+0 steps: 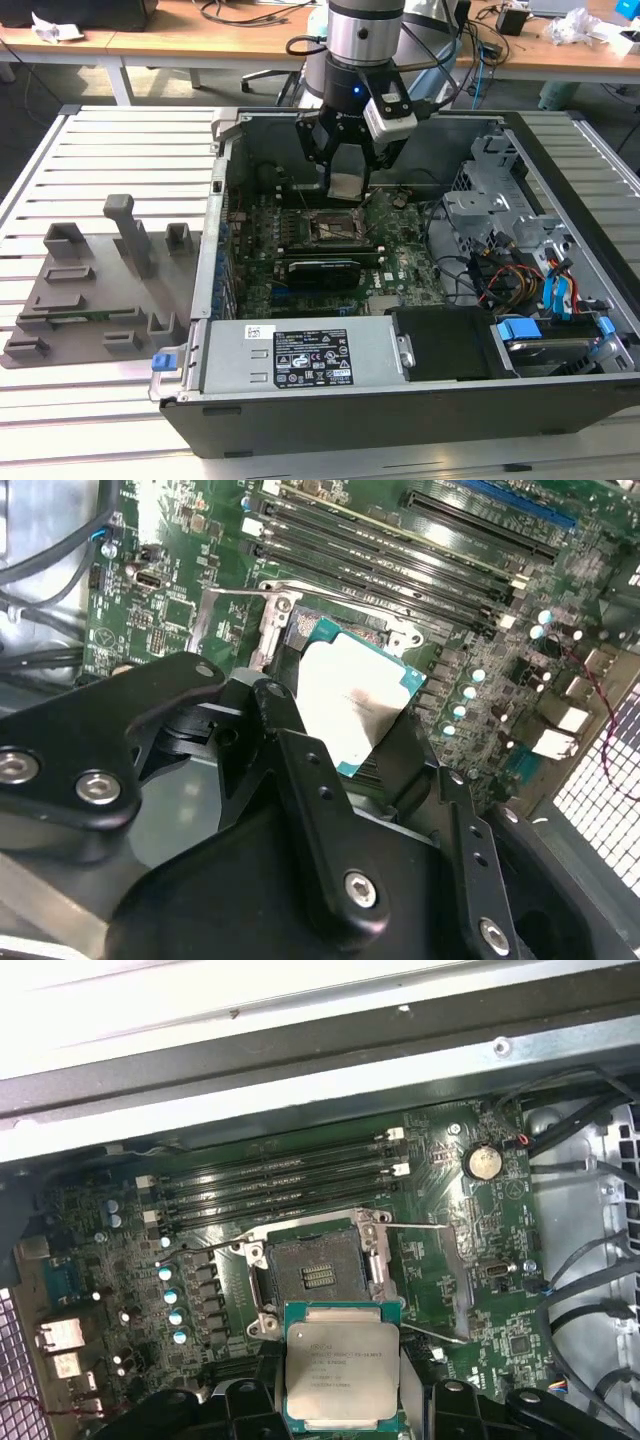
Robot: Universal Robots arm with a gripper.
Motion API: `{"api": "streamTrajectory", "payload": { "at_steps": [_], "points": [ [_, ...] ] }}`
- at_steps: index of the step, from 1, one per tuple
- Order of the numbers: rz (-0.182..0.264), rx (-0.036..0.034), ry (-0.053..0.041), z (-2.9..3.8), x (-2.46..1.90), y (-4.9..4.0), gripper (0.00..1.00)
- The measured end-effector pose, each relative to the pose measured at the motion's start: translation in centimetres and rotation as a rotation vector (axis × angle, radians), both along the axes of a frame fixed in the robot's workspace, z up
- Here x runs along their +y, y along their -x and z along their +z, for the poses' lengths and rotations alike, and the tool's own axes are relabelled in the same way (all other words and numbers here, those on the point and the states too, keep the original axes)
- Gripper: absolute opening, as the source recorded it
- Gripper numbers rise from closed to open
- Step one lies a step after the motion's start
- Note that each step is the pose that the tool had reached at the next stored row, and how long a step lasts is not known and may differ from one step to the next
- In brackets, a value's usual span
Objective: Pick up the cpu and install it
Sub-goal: 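Place the cpu into insertion slot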
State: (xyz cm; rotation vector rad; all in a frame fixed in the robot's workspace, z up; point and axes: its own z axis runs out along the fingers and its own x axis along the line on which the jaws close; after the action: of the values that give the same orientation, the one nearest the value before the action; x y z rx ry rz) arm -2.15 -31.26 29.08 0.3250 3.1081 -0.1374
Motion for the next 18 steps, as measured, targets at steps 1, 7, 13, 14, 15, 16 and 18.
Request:
{"api": "streamTrajectory", "payload": {
  "at_steps": [1, 7, 13, 14, 15, 16, 18],
  "points": [
    [-0.008, 0.0000, 0.0006, 0.00, 0.00, 0.00, 0.55],
    [-0.066, 0.0001, 0.0036, 0.00, 0.00, -0.02, 0.55],
    [-0.123, 0.0001, 0.0054, 0.00, 0.00, -0.02, 0.55],
    [-0.132, 0.0001, 0.0057, 0.00, 0.00, -0.02, 0.55],
    [-0.149, 0.0001, 0.0063, 0.00, 0.00, -0.02, 0.55],
    [-0.160, 0.0001, 0.0067, 0.00, 0.00, -0.02, 0.55],
    [-0.187, 0.0001, 0.0079, 0.00, 0.00, -0.02, 0.55]
  ]
}}
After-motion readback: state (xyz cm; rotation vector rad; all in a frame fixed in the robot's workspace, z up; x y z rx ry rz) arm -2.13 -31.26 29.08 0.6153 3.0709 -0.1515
